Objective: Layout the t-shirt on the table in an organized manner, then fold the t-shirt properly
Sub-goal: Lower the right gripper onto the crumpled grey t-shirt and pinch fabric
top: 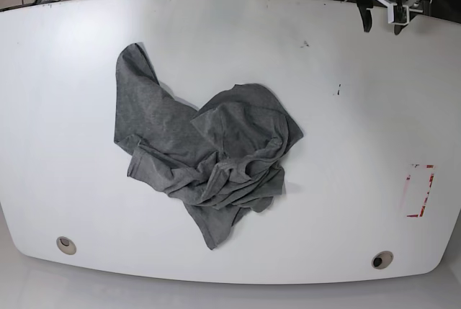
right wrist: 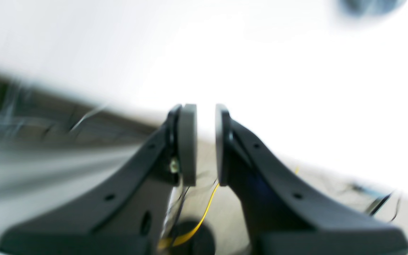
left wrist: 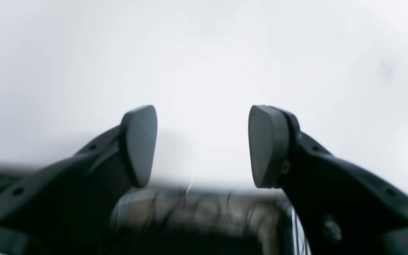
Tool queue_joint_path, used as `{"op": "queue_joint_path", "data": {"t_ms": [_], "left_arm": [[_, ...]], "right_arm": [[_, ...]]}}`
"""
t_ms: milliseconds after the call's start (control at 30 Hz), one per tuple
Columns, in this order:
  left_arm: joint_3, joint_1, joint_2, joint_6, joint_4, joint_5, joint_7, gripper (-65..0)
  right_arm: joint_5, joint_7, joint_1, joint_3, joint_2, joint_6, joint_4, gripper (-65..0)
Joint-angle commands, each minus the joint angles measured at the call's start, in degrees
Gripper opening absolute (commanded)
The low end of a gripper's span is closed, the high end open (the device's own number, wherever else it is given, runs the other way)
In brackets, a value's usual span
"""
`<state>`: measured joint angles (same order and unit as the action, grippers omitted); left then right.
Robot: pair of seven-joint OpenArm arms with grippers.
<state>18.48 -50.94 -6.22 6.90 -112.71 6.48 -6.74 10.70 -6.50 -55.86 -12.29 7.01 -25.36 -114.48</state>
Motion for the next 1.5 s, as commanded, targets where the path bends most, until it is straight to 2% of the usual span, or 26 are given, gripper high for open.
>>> {"op": "queue_joint_path", "data": {"t_ms": [0,267,367,467,500,633,767,900,1200,1467], "left_arm": [[0.3,1.2,-0.2,-0.3,-1.3,0.2,1.5,-27.6],[0.3,4.0,-0.2,-0.3,-1.5,0.2,1.5,-27.2],[0.3,4.7,-0.2,-0.3,-1.5,0.4,1.5,-26.4],[-0.2,5.5,-0.2,-0.3,-1.5,0.5,1.5,-19.9],[-0.5,5.9,-0.2,-0.3,-1.4,0.5,1.5,-13.9],[-3.0,6.8,-0.2,-0.3,-1.4,0.2,1.5,0.0],[-5.2,7.9,-0.2,-0.3,-1.4,0.2,1.7,0.0],[-6.5,10.0,-0.1,-0.3,-1.4,0.2,1.6,0.0],[-6.7,11.9,0.1,-0.3,-1.5,0.3,1.6,0.0],[-6.4,11.9,0.1,-0.3,-1.5,0.3,1.6,0.0]], "right_arm": [[-0.1,1.0,1.0,-0.1,0.0,-0.1,-1.1,-56.4],[0.2,0.8,7.7,-0.2,0.0,-0.1,-1.2,-55.3],[0.2,-0.7,10.4,-1.3,0.0,-0.1,-1.2,-50.4],[0.2,-2.2,13.5,-1.6,0.0,-0.1,-1.2,-42.3],[0.2,-3.4,15.0,-1.6,0.0,-0.1,-1.1,-37.4],[0.2,-6.6,19.2,-1.6,0.0,-0.1,-1.1,-28.5],[0.2,-10.1,24.3,-1.6,-0.3,-0.1,-1.0,-23.9],[-0.2,-13.8,29.7,-1.6,-2.6,-0.1,-0.8,-20.9],[-0.3,-22.3,40.6,-1.1,-3.4,-0.2,-0.6,-20.8],[-0.3,-26.9,46.2,3.5,-3.4,-5.5,-0.6,-21.1]]}}
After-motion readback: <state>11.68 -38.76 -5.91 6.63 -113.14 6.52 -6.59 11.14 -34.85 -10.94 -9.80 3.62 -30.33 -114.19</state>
